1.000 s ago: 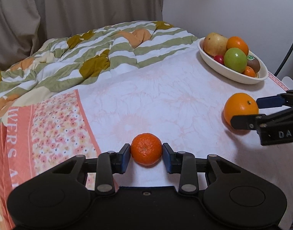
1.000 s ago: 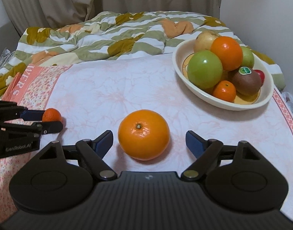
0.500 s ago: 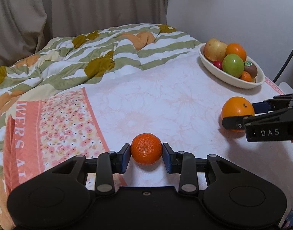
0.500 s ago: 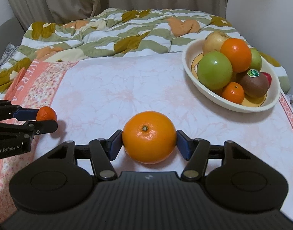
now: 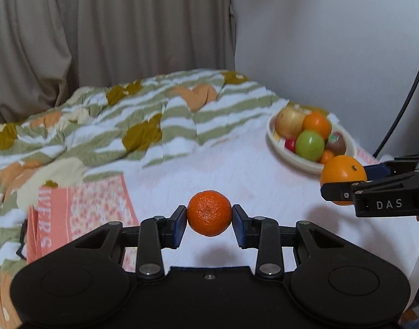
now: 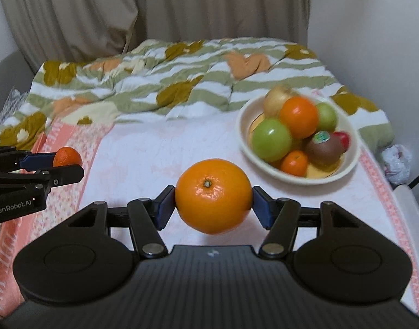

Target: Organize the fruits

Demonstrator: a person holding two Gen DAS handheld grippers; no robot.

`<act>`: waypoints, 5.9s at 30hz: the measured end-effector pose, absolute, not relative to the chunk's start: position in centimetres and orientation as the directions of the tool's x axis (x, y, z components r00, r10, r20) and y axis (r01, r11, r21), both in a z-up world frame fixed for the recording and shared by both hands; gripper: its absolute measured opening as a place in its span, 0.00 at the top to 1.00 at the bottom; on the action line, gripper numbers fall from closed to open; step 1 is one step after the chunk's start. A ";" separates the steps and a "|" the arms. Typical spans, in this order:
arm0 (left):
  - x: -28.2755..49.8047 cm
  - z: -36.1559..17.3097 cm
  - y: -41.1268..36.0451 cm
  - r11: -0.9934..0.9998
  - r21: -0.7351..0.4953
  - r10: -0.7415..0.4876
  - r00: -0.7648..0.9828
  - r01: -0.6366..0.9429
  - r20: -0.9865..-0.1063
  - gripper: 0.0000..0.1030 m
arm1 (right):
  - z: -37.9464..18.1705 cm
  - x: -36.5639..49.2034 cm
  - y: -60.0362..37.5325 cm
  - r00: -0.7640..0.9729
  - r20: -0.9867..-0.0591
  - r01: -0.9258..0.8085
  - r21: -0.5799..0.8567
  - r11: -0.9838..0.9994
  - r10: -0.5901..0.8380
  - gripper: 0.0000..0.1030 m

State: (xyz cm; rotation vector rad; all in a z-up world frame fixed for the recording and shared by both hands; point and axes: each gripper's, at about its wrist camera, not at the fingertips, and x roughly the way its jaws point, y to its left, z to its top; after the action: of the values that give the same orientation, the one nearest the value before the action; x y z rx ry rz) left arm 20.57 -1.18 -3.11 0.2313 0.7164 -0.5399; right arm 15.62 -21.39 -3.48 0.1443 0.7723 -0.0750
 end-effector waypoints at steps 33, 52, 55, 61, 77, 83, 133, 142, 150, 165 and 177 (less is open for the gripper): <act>26.8 -1.9 -21.2 0.899 0.020 -0.324 0.695 0.438 -0.642 0.62 | -1.4 20.9 -43.8 0.745 -0.663 0.004 0.115 0.993 0.074 0.27; 33.6 -7.2 -23.0 0.849 -0.044 -0.378 0.545 0.527 -0.749 0.60 | -2.7 22.3 -44.7 0.746 -0.666 0.124 0.146 0.981 0.005 0.27; 33.5 -7.0 -22.7 0.844 -0.024 -0.375 0.559 0.535 -0.740 0.17 | -2.6 22.2 -44.5 0.747 -0.665 0.136 0.145 0.980 -0.005 0.27; 32.6 -5.3 -21.1 0.853 0.039 -0.348 0.623 0.520 -0.701 0.08 | -2.6 22.0 -44.3 0.743 -0.669 0.146 0.138 0.980 -0.017 0.27; 28.1 -3.9 -17.4 0.877 0.089 -0.279 0.650 0.473 -0.707 0.04 | -5.5 24.3 -42.9 0.712 -0.701 0.045 0.102 0.994 0.040 0.26; 27.0 -4.2 -17.0 0.886 0.090 -0.258 0.645 0.455 -0.719 0.04 | -7.3 24.5 -42.8 0.703 -0.708 0.007 0.104 0.995 0.069 0.26; 15.9 4.2 -10.1 0.969 0.140 -0.102 0.841 0.205 -0.531 0.04 | 5.0 15.9 -35.7 0.847 -0.517 -0.101 0.077 0.992 0.127 0.00; 8.6 6.7 -2.5 0.986 0.114 -0.052 0.879 0.120 -0.474 0.00 | 8.7 8.5 -29.6 0.872 -0.486 -0.044 0.059 0.997 0.067 0.00; 2.7 6.5 0.9 0.992 0.083 -0.036 0.861 0.090 -0.507 0.00 | 8.1 1.8 -25.6 0.853 -0.521 -0.002 0.013 1.000 0.008 0.00; -1.7 5.6 0.5 0.994 0.053 -0.052 0.826 0.099 -0.561 0.00 | 6.4 -3.7 -24.6 0.802 -0.596 0.038 0.001 0.999 -0.030 0.00; -1.6 5.5 -0.3 0.993 0.052 -0.057 0.820 0.105 -0.569 0.00 | 6.1 -3.5 -24.9 0.792 -0.610 0.033 0.005 0.999 -0.024 0.00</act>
State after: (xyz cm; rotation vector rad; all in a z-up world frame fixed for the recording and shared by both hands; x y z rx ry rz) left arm -1.65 -0.26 5.53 0.0822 0.6026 -0.0867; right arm -3.53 -24.88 6.10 0.0153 0.6555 -0.0305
